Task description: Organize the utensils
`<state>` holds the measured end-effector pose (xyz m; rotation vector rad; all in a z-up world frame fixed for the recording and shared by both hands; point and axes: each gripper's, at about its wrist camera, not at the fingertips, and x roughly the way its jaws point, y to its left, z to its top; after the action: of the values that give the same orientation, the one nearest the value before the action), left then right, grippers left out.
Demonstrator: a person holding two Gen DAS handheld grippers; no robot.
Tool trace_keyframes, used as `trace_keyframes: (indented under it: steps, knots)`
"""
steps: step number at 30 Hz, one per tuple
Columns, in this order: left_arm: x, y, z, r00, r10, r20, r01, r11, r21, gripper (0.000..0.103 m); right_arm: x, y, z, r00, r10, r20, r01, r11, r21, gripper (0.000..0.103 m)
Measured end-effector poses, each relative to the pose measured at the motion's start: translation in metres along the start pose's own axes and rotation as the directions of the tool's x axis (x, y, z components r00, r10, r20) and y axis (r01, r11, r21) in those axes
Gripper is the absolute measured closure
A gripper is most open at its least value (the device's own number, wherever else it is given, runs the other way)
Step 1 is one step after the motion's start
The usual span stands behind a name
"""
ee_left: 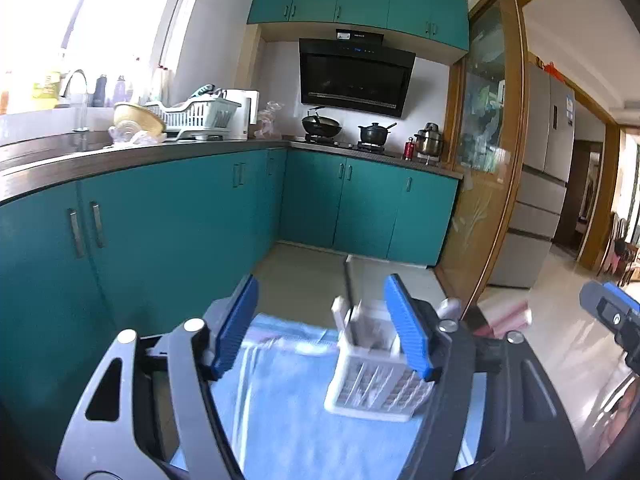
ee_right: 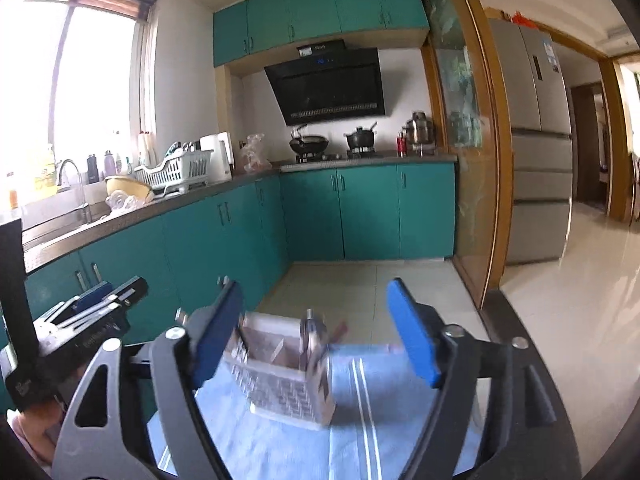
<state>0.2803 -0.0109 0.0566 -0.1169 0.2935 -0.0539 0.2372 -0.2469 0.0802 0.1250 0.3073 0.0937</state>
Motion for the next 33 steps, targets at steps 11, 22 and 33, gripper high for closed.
trace_keyframes:
  steps: [11, 22, 33]
  knots:
    - [-0.128, -0.004, -0.091, 1.000, -0.003, -0.007, 0.004, 0.997, 0.081, 0.016, -0.097, 0.019, -0.113, 0.989, -0.146, -0.028, 0.143, 0.986, -0.086, 0.005]
    - [-0.251, 0.004, -0.153, 0.998, -0.055, -0.022, 0.057, 0.994, 0.093, 0.007, -0.209, 0.049, -0.181, 0.978, -0.209, 0.011, 0.209, 0.974, -0.087, 0.003]
    - [-0.313, 0.001, -0.165, 0.999, -0.029, 0.043, 0.023, 0.991, 0.133, 0.004, -0.262, 0.055, -0.196, 0.970, -0.233, 0.072, 0.238, 0.968, -0.081, 0.003]
